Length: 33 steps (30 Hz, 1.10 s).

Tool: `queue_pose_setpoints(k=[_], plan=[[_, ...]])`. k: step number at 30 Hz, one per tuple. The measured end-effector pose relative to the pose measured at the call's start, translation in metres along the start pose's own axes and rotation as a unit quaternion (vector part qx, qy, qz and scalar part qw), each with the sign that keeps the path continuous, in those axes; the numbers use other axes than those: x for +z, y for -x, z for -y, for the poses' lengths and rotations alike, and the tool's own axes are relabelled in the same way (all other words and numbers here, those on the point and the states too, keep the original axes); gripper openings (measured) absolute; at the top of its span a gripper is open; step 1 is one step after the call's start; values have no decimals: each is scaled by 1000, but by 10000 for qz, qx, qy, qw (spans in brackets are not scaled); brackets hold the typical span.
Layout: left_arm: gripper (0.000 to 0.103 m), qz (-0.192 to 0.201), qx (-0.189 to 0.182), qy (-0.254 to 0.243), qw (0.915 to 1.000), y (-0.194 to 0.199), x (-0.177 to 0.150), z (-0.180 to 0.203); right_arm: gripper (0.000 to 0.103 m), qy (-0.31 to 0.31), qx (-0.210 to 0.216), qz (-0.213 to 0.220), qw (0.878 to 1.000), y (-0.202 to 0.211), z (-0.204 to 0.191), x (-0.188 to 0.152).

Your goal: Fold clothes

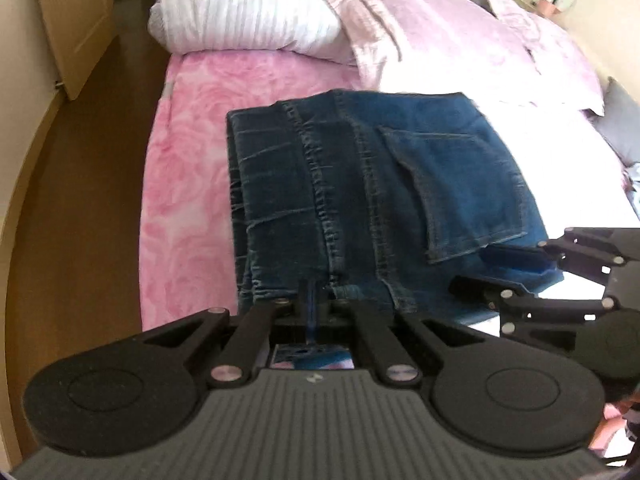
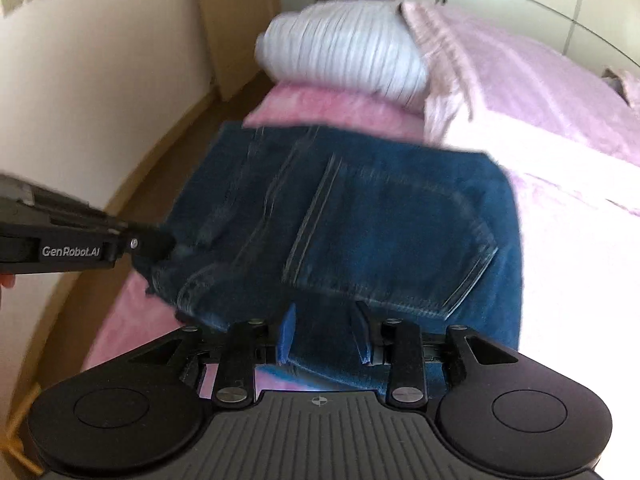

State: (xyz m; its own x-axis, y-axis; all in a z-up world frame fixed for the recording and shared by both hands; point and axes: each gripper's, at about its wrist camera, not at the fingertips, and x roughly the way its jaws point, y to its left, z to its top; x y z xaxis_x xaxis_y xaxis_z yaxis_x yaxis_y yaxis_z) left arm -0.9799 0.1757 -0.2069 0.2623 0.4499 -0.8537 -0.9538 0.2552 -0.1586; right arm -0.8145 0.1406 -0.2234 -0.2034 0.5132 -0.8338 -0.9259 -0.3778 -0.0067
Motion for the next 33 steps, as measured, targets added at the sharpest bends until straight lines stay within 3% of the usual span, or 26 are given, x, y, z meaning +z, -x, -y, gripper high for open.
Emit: queue_pose_setpoints(k=[5,8,11,14,18,20,25,33], plan=[[0,0,302,71,9995,-7,-1,4,36,716,-183,16,9973,-16,-18,-1],[0,-1,483,113,9988,-11,-2,6,36,736,-231,55,9970,-14,-21,-6],[1,44,682,264,9973,15,3,20,36,352,-60,106,9993,4,-8,-4],[5,-2,801,528,9954,40,3,31,37,-538,348,166,9978,37,14,-10],[21,44,881,742,9933,76,-1,48,47,-1306,598,-215,9894,55,36,-20],[32,100,929,718,9930,91,-1,56,51,-1500,592,-191,9867,65,43,-21],[46,386,979,617,9925,126,1,73,63,-1628,337,182,9859,107,46,-14],[51,820,811,264,9930,173,-10,85,64,-1900,71,522,9804,162,25,-22]])
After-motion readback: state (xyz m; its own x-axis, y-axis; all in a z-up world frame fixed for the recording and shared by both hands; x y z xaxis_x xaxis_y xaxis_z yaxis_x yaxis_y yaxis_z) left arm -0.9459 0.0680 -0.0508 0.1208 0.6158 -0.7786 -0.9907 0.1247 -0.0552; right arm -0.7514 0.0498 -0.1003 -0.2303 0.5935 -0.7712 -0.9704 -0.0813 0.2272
